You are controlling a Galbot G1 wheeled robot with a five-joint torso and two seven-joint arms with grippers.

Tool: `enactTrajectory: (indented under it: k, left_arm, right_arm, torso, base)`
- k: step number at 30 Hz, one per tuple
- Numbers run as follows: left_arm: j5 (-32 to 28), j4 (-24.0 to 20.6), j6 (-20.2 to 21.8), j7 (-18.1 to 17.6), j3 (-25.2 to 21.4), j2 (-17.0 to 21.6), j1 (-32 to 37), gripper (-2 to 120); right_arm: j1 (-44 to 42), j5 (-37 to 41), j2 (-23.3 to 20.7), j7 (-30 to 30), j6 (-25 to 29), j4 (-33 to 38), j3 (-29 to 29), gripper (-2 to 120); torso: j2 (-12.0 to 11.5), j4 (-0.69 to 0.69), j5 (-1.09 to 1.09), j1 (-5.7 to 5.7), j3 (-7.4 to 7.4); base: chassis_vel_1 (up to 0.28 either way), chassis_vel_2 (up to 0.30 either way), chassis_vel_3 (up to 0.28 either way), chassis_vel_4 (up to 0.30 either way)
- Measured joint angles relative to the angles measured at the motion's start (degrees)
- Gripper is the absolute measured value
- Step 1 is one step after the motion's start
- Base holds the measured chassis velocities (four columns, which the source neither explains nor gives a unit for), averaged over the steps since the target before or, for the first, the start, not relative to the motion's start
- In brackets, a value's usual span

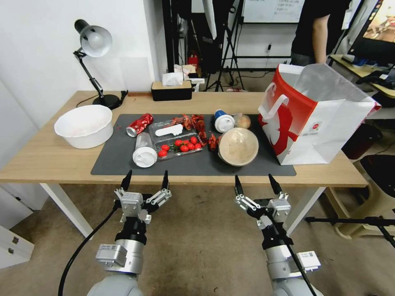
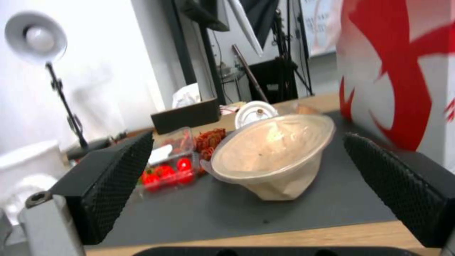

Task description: Pick up the trash from the table and place it into the takeout bag.

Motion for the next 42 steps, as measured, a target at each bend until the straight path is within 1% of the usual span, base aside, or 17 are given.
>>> enactTrajectory:
  k: [2,5,6,9,17,19,20,22,25,26,29,30,31,33,34,38,42]
  left_arm:
    - [0.0,0.0,0.0,0.0,0.0,0.0,0.01,100]
    - [0.01,0.0,-0.12,0.06,0.01,-0.12,0.28,100]
    - [0.01,0.0,-0.12,0.06,0.01,-0.12,0.28,100]
    - [0.09,0.05,-0.29,0.18,0.02,-0.23,0.46,100]
    - [0.11,0.09,-0.4,0.26,0.01,-0.3,0.51,100]
    - [0.11,0.13,-0.5,0.33,-0.02,-0.33,0.52,100]
    - [0.09,0.26,-0.89,0.58,-0.11,-0.36,0.53,100]
    - [0.08,0.31,-1.03,0.68,-0.14,-0.36,0.53,100]
    - [-0.07,0.83,-1.53,1.13,-0.24,-0.25,0.25,100]
    - [-0.07,0.83,-1.53,1.13,-0.24,-0.25,0.25,100]
    - [-0.12,1.19,-1.59,1.18,0.0,-0.12,-0.1,100]
    - [-0.12,1.19,-1.59,1.18,0.0,-0.12,-0.1,100]
    - [-0.17,1.4,-1.61,1.18,0.09,0.09,-0.31,100]
    - [-0.36,1.71,-1.61,1.18,0.38,0.5,-0.76,100]
    - [-0.36,1.71,-1.61,1.18,0.38,0.5,-0.76,100]
    - [-0.6,2.0,-1.51,1.27,0.84,0.97,-1.14,100]
    - [-0.84,2.07,-1.47,1.31,0.87,1.24,-1.21,100]
  right_arm:
    - [0.13,0.44,-0.01,0.1,-0.2,0.0,-0.04,100]
    - [2.28,8.48,-0.19,2.23,-3.44,-0.03,-0.46,100]
    - [2.28,8.48,-0.19,2.23,-3.44,-0.03,-0.46,100]
    - [3.63,14.06,-0.44,3.98,-5.47,0.04,-0.65,100]
    - [4.32,17.35,-0.61,5.2,-6.59,0.2,-0.71,100]
    - [4.56,18.66,-0.67,5.65,-7.05,0.28,-0.72,100]
    - [5.01,21.39,-0.77,6.63,-7.92,0.43,-0.75,100]
    - [5.15,22.28,-0.79,6.95,-8.19,0.46,-0.75,100]
    - [6.46,29.72,-0.87,10.06,-10.71,0.66,-0.6,100]
    - [6.46,29.72,-0.87,10.06,-10.71,0.66,-0.6,100]
    - [9.16,36.91,-0.71,14.92,-13.34,0.82,-0.16,100]
    - [9.16,36.91,-0.71,14.92,-13.34,0.82,-0.16,100]
    - [10.91,39.78,-0.56,17.7,-14.63,0.64,0.03,100]
    - [13.05,42.53,-0.33,20.66,-15.75,0.29,0.27,100]
    - [13.05,42.53,-0.33,20.66,-15.75,0.29,0.27,100]
    - [16.77,45.84,-0.12,25.7,-17.35,-1.74,0.28,100]
    - [18.35,47.4,0.19,27.34,-18.13,-3.03,-0.18,100]
  torso:
    - [0.0,0.0,0.0,0.0,0.0]
    - [0.0,0.0,0.0,0.0,0.0]
    - [0.0,0.0,0.0,0.0,0.0]
    - [0.0,0.0,0.0,0.0,0.0]
    - [0.0,0.0,0.01,0.01,0.0]
    - [0.0,0.0,0.0,0.0,0.0]
    - [0.0,0.0,0.0,0.01,0.0]
    - [0.0,0.0,0.0,0.01,0.0]
    - [0.0,0.0,0.0,0.01,0.0]
    - [0.0,0.0,0.0,0.01,0.0]
    - [0.0,0.0,0.0,0.01,0.0]
    - [0.0,0.0,0.0,0.01,0.0]
    - [-0.01,0.0,0.0,0.01,0.0]
    - [-0.01,0.0,0.0,0.02,0.0]
    - [-0.01,0.0,0.0,0.02,0.0]
    - [-0.01,0.0,0.0,0.02,0.0]
    - [-0.01,0.0,0.01,0.02,0.0]
  base:
    - [0.0,0.0,0.0,0.0]
    - [0.0,0.0,0.0,0.0]
    - [0.0,0.0,0.0,0.0]
    - [0.0,0.0,0.0,0.0]
    - [0.0,0.0,0.0,0.0]
    - [0.0,0.0,0.0,0.0]
    - [0.0,0.0,0.0,0.0]
    - [0.0,0.0,0.0,0.0]
    - [0.0,0.0,0.0,0.0]
    - [0.0,0.0,0.0,0.0]
    - [0.0,0.0,0.0,0.0]
    - [0.0,0.0,0.0,0.0]
    - [0.0,0.0,0.0,0.0]
    - [0.0,0.0,0.0,0.0]
    - [0.0,0.0,0.0,0.0]
    - [0.0,0.0,0.0,0.0]
    - [0.0,0.0,0.0,0.0]
